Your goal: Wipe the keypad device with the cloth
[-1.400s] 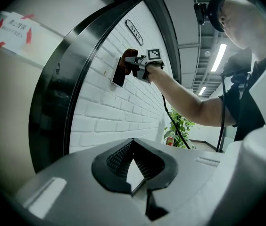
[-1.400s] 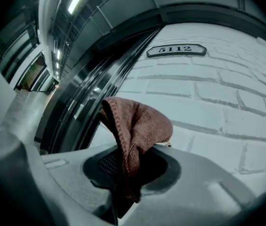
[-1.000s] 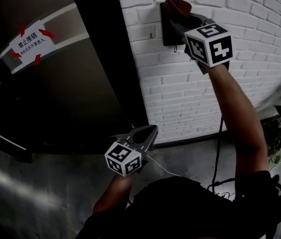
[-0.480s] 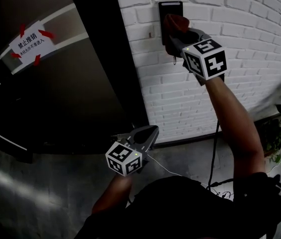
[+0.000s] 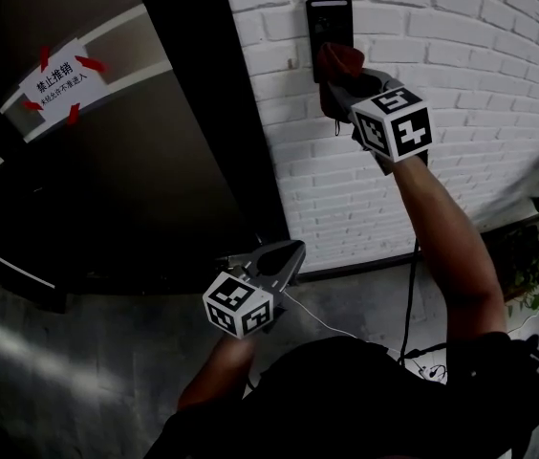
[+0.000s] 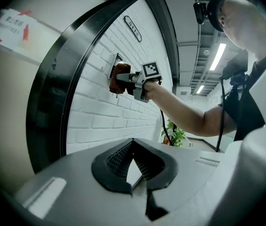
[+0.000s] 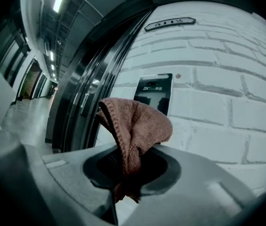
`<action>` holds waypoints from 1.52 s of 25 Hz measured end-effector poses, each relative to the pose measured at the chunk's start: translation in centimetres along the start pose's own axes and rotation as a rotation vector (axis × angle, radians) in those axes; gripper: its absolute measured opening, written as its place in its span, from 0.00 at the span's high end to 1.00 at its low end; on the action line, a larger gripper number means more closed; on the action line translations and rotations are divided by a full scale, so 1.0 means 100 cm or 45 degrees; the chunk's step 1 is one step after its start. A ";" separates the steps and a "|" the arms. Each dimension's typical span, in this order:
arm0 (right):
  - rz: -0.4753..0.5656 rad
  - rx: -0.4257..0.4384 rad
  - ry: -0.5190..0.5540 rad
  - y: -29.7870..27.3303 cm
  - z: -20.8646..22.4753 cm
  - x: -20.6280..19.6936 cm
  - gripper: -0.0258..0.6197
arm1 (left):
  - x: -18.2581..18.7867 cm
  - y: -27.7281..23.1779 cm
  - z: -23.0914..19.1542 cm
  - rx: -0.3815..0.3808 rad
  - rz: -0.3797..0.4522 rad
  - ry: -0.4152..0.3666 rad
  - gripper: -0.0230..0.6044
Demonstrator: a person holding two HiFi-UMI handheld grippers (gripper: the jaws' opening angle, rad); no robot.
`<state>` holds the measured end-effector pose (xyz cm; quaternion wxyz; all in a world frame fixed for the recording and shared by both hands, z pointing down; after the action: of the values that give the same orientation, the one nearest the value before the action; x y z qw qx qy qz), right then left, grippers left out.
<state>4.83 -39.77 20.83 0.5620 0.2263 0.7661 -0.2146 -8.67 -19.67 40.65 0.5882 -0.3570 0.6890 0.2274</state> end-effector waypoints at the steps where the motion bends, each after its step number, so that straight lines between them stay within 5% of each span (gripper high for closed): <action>1: -0.008 0.001 -0.002 0.000 -0.001 -0.003 0.85 | 0.000 0.001 0.000 -0.001 0.000 0.001 0.94; 22: -0.208 -0.058 -0.107 0.016 -0.032 -0.065 0.85 | -0.011 0.030 -0.007 -0.125 -0.017 0.018 0.94; 32: -0.165 0.018 -0.293 0.150 -0.124 -0.144 0.85 | -0.035 0.052 0.014 -0.188 -0.046 -0.015 0.94; 38: -0.165 0.022 -0.374 0.231 -0.161 -0.176 0.85 | -0.039 0.062 0.045 -0.120 -0.001 -0.015 0.94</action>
<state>10.82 -13.69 40.43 0.6510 0.1474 0.6867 -0.2880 -10.29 -11.53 42.83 0.5748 -0.3833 0.6741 0.2614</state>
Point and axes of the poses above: the fingertips, and each gripper's own axes: y backward along the fingers, z to its right, x out of its top, the point moved 5 cm from there along y, backward along the fingers, and after that the axes turned 2 degrees about x, right-handed, at the moved point
